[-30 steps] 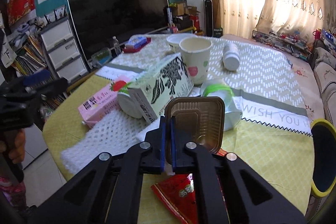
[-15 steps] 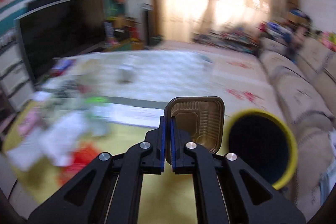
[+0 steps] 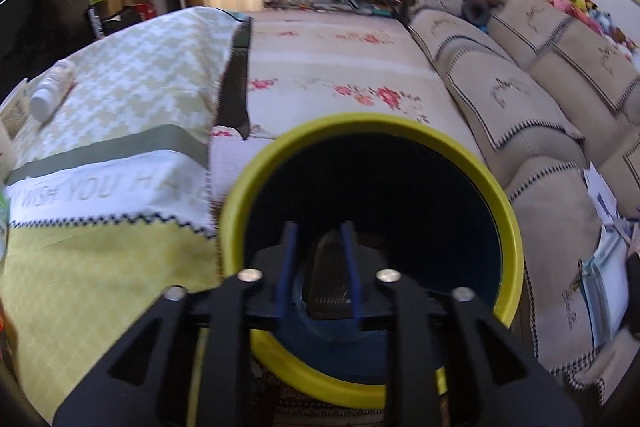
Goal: Collect trash
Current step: 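Carry the tray over the yellow-rimmed bin and open the right gripper, then grasp the white-and-green tea carton with the left gripper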
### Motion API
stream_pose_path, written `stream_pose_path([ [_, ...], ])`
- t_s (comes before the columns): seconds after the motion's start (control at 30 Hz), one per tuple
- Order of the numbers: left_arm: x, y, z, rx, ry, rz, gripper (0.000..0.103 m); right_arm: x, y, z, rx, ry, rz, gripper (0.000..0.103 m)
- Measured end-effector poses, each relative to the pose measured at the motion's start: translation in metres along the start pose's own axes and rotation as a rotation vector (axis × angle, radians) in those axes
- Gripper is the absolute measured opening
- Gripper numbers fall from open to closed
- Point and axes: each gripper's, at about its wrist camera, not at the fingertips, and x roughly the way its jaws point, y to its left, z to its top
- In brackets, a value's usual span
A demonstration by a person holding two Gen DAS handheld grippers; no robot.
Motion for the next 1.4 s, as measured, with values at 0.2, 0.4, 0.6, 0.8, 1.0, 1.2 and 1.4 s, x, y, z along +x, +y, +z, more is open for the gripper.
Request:
stream_pose_path([
  [0.2, 0.007, -0.006, 0.004, 0.005, 0.012, -0.022, 0.099, -0.019, 0.000, -0.008, 0.035, -0.044, 0.011, 0.028],
  [0.4, 0.022, -0.020, 0.015, 0.023, 0.028, -0.063, 0.099, -0.067, 0.025, -0.017, 0.022, -0.164, 0.107, 0.036],
  [0.6, 0.043, -0.036, 0.026, 0.044, 0.050, -0.068, 0.099, -0.096, 0.042, -0.024, 0.010, -0.210, 0.185, 0.037],
  [0.8, 0.069, -0.037, 0.032, 0.010, 0.102, -0.071, 0.094, -0.105, 0.049, -0.023, 0.006, -0.213, 0.211, 0.037],
  [1.0, 0.087, -0.039, 0.034, 0.007, 0.149, -0.083, 0.074, -0.101, 0.051, -0.025, 0.012, -0.198, 0.224, 0.037],
  [1.2, 0.096, -0.050, 0.036, 0.034, 0.170, -0.080, 0.048, -0.096, 0.055, -0.027, 0.010, -0.186, 0.235, 0.037],
  [1.4, 0.102, -0.053, 0.042, 0.037, 0.170, -0.095, 0.034, -0.092, 0.059, -0.029, 0.010, -0.180, 0.247, 0.037],
])
